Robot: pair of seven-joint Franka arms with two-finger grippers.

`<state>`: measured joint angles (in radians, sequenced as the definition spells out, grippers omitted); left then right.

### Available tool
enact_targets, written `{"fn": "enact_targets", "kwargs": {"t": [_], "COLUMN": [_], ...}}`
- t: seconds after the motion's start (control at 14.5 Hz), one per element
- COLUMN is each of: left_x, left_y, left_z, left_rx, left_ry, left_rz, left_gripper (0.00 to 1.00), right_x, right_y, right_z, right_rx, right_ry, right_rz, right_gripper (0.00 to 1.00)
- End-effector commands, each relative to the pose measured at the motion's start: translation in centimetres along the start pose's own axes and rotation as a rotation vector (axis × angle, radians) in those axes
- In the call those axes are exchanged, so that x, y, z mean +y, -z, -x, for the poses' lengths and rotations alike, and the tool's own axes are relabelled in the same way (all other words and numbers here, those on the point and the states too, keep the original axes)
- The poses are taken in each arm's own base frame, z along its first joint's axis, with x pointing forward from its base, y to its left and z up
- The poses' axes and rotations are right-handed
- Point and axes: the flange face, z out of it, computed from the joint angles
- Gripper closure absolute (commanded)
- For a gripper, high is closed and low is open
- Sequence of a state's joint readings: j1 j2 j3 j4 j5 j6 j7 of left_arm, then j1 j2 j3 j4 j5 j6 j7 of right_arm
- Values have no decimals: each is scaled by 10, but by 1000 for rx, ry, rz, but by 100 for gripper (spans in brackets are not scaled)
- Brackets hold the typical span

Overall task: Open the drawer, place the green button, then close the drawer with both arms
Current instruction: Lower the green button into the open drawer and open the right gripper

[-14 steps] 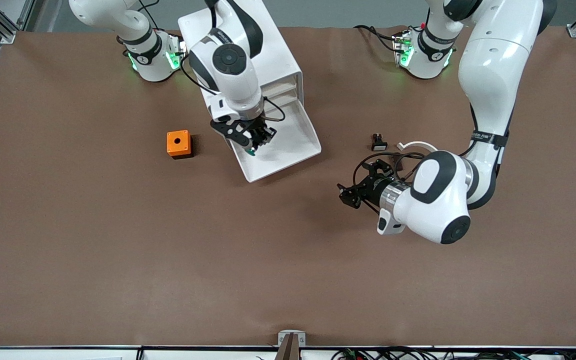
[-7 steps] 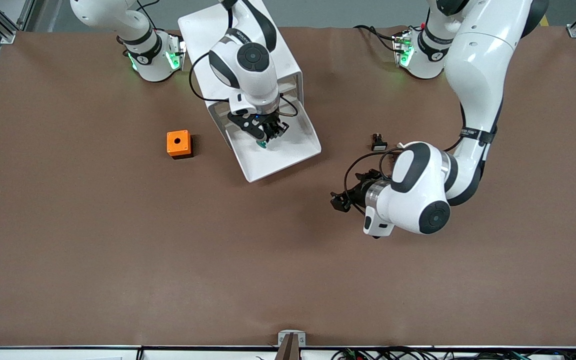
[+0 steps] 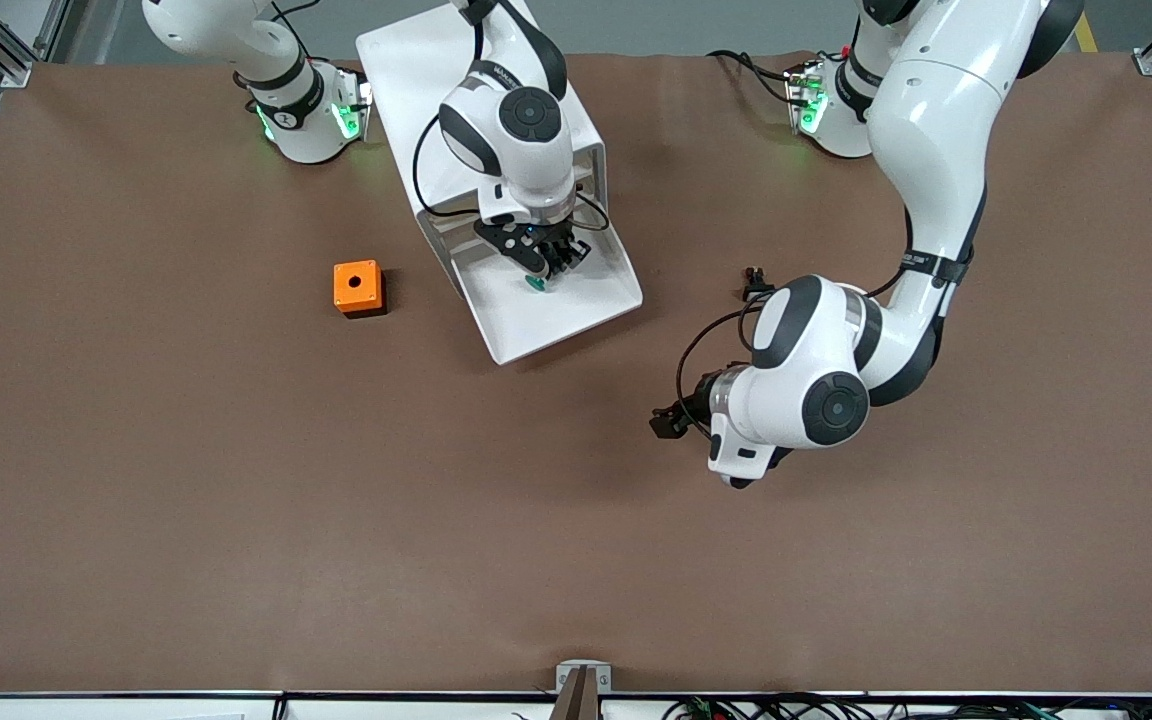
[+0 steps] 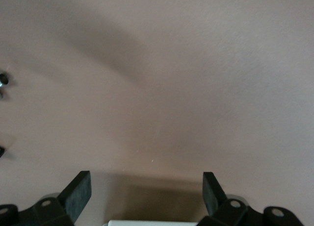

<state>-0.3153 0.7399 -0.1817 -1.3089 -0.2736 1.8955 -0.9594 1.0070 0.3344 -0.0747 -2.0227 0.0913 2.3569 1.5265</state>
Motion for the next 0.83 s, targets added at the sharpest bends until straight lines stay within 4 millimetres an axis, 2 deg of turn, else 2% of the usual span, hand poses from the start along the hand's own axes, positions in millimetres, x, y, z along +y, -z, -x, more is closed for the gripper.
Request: {"fn": "enact_targets", "kwargs": {"t": [0.0,0.07,0.14,0.28,0.62,0.76], "left_x": [0,0,3,7,20,25], "left_y": [-1,-3,-6,-9,-25,-40], "left_z": [11,13,17,23,47,56], "left_rx": [62,74,85,110,204,229], "left_ry": [-34,-44,-57,-78,-57,-61], "left_rz": [-28,-40,-51,-59,-109,-120], "left_gripper": [0,0,0,0,0,0], "right_x": [-2,-4,-7,-15,-33,-38], "right_y": [4,7,11,22,65,78], "right_z": [5,1,0,-5,-45,-61], "right_rx": [-2,-2,-2,0,-4,-4], "right_ry": [-16,-17,-24,-15,-5,8], "right_rz": [-5,-8,-17,-39,-25,-34], "right_gripper": [88,31,0,0,0,0]}}
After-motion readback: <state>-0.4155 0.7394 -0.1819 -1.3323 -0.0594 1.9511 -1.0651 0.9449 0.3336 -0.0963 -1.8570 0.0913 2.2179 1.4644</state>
